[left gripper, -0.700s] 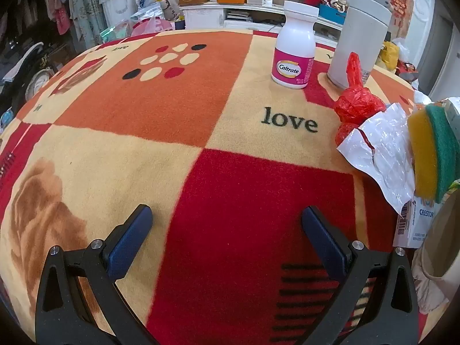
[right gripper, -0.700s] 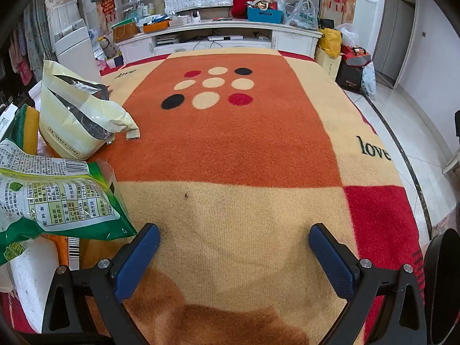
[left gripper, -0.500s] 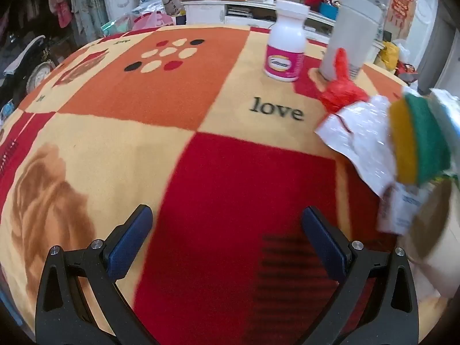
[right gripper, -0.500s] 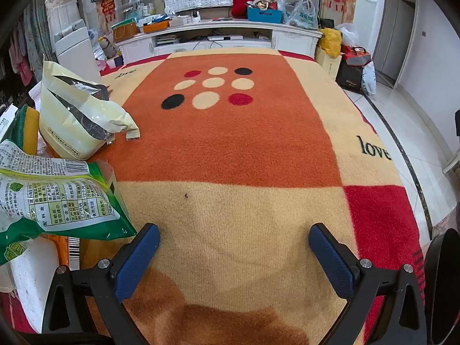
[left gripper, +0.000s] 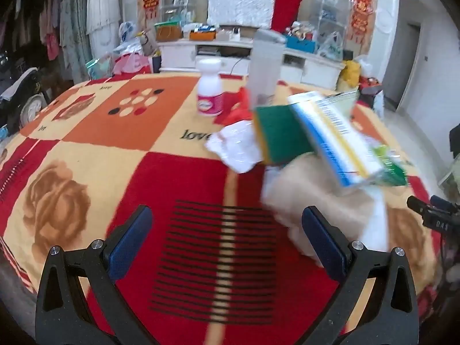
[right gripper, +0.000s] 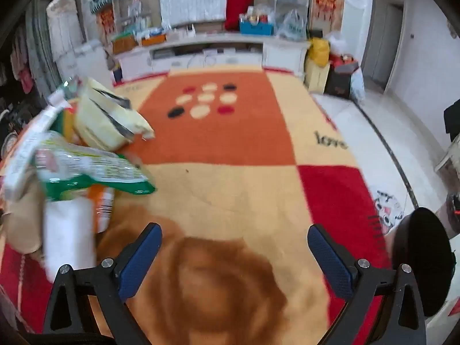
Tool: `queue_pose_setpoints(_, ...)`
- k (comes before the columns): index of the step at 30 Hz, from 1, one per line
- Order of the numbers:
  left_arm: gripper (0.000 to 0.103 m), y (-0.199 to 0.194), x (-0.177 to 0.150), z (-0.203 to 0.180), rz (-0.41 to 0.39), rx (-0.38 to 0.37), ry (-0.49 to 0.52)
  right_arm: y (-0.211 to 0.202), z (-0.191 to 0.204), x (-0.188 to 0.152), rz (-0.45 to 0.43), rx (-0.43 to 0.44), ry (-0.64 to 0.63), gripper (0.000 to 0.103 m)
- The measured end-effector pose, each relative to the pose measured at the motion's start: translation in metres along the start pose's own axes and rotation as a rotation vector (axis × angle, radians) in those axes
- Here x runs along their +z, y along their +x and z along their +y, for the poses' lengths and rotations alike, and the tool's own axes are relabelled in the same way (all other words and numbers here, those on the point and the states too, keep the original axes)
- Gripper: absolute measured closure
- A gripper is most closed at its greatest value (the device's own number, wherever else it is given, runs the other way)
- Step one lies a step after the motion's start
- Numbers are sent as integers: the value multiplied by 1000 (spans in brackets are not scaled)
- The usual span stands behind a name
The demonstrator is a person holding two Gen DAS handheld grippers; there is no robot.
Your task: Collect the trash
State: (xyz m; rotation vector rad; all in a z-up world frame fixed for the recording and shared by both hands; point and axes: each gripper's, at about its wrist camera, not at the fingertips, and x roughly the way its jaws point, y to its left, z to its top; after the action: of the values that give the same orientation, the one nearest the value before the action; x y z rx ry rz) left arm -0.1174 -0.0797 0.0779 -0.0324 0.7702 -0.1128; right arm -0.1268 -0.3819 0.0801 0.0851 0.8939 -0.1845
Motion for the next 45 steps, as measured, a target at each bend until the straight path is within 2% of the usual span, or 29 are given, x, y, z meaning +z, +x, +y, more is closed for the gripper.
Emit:
queue_pose_setpoints(7, 0, -28, -2, -41, -65, -37, 18, -55, 2, 0, -137, 37, 35, 2)
queue_pose_setpoints(15, 0, -48, 0, -64, -114, -55, 31, -85, 14, 1, -199, 57, 7, 2)
queue_pose_setpoints(28, 0, -66, 5, -80, -169, -64, 45, -101, 20, 6, -241, 68, -19, 2)
queue_pose_setpoints(45, 0, -67, 10, -82, -175, -54, 38, -102, 18, 8, -237, 83, 5, 2)
